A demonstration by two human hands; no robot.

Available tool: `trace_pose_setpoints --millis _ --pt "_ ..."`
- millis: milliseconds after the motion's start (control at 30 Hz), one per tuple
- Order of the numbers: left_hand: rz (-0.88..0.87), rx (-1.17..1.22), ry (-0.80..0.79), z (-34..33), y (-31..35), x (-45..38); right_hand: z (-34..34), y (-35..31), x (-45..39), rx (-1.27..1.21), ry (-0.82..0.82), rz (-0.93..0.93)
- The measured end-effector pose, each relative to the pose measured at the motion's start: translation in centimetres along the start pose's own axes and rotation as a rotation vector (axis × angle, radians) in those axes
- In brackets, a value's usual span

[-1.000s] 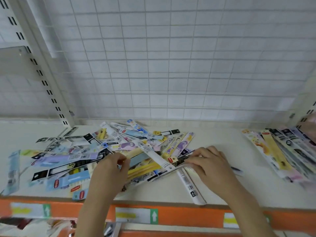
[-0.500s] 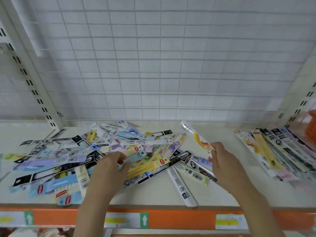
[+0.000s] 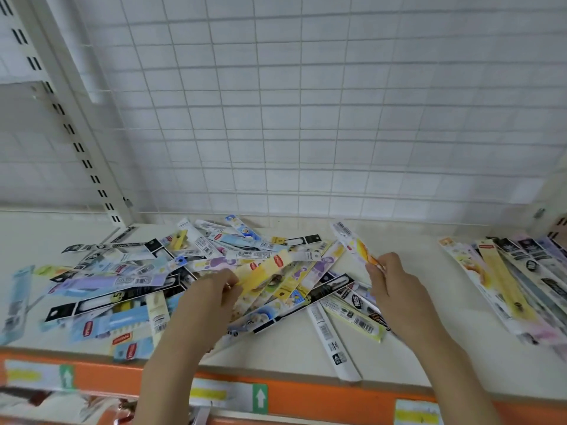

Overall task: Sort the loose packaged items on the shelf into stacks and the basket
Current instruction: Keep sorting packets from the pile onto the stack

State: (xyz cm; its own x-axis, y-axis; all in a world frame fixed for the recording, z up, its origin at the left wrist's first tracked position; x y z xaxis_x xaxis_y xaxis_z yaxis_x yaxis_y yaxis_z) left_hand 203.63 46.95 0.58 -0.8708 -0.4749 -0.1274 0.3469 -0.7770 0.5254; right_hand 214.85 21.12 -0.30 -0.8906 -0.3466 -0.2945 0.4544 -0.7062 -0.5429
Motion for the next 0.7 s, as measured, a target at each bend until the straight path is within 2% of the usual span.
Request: trace_pose_setpoints --millis 100,233,433,533,633,700 --pt "0.027 0.071 0.067 1.2 -0.1 0.0 -0.1 -0.8 -0.5 -0.026 0.013 0.010" --pt "0.051 0.089 0.149 2.7 -0.3 0.2 0.0 -2.6 -1.1 0.033 0.014 0.119" --pt "0.166 -0.033 0.069 2.7 -1.9 0.4 -1.8 -4.5 -1.7 0.182 -0.149 0.146" --pt "0.204 -0.081 0.007 2.0 -2.7 0.4 -3.7 -5.1 -1.7 0.315 -0.273 0.259" --pt "0.194 -0.084 -0.030 1.5 -2.8 0.5 -5.1 -5.0 -1.6 0.301 -0.360 0.301" --pt "0.181 -0.066 -0.039 1.4 -2.7 0.6 -5.1 -4.9 -1.7 0.270 -0.339 0.304"
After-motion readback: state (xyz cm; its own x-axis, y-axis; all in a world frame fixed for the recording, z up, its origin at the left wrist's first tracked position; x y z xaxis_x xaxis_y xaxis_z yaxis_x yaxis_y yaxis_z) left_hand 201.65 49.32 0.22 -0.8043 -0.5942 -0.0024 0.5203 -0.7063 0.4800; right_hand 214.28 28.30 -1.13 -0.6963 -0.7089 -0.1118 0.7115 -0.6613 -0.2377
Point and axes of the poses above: each hand's wrist, its own x-axis away from the middle knuckle, its own z-axis out of the back of the hand, y = z × x, the point moved 7 cm from there along -x, towards the middle knuckle, and after that the axes turned 8 degrees about z, right-handed, at the moved point
